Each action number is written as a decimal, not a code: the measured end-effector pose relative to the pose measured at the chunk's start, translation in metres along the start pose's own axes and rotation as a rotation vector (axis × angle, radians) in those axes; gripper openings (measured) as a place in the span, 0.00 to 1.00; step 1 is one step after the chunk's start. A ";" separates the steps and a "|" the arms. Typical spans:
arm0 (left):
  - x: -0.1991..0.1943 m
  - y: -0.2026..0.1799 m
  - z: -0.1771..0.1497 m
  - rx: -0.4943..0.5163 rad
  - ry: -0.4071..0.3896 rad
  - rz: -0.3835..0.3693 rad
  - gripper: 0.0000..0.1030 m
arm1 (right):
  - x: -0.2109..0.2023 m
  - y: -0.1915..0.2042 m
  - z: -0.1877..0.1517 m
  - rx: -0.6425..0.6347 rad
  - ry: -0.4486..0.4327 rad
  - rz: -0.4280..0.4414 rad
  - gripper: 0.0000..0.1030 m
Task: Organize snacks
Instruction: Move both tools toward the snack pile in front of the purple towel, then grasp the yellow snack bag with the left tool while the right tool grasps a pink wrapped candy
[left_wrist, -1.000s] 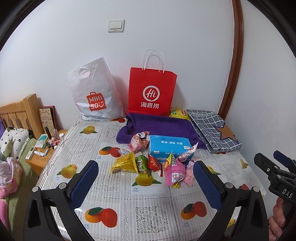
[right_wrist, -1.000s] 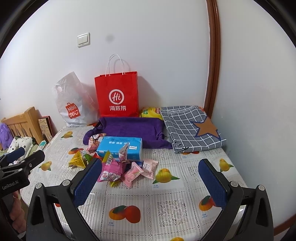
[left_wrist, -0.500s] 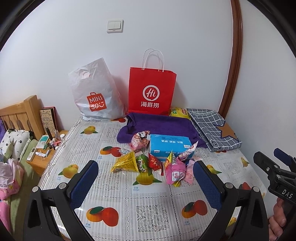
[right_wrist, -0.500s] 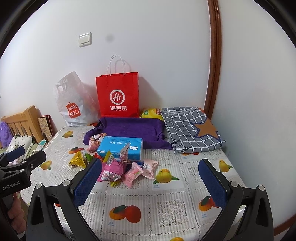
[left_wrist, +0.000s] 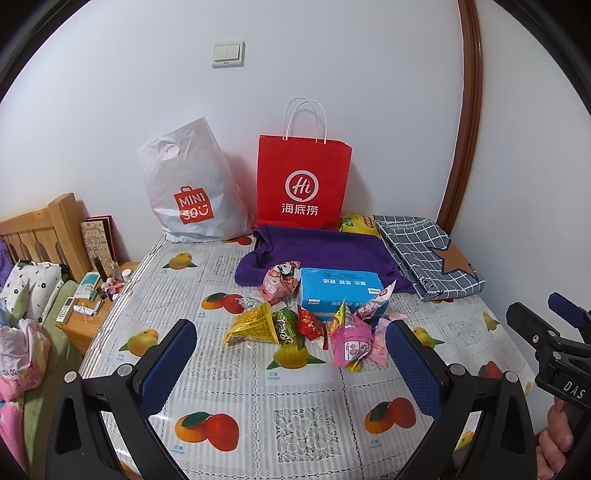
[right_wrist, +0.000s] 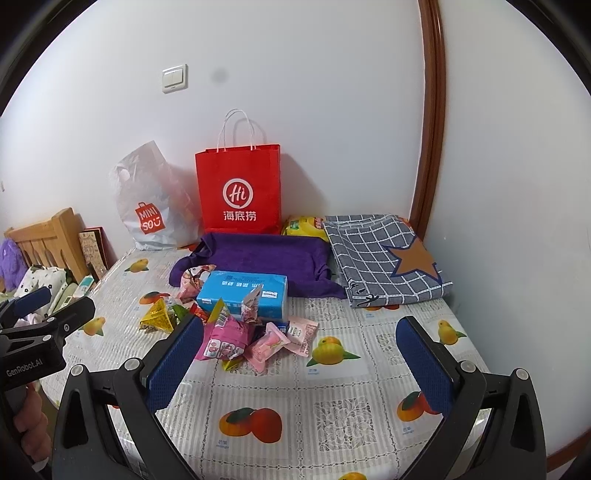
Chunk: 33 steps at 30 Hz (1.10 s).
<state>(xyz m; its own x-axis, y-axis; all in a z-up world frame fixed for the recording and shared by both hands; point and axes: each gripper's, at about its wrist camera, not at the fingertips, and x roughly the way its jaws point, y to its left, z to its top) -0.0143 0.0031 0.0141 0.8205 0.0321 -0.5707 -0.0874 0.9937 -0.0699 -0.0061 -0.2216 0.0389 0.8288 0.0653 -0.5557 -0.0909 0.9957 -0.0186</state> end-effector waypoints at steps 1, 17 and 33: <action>0.000 0.000 0.000 -0.001 -0.001 0.000 1.00 | 0.000 0.001 0.000 0.000 0.000 0.001 0.99; -0.004 0.000 0.005 0.016 -0.011 0.017 1.00 | -0.004 0.005 0.000 -0.018 -0.020 0.019 1.00; 0.039 0.009 0.025 0.009 0.042 0.040 1.00 | 0.033 0.011 0.011 -0.020 -0.029 -0.012 1.00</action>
<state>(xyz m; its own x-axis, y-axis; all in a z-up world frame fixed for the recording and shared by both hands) 0.0310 0.0162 0.0117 0.7923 0.0671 -0.6064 -0.1141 0.9927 -0.0393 0.0268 -0.2078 0.0295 0.8454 0.0559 -0.5312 -0.0918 0.9949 -0.0414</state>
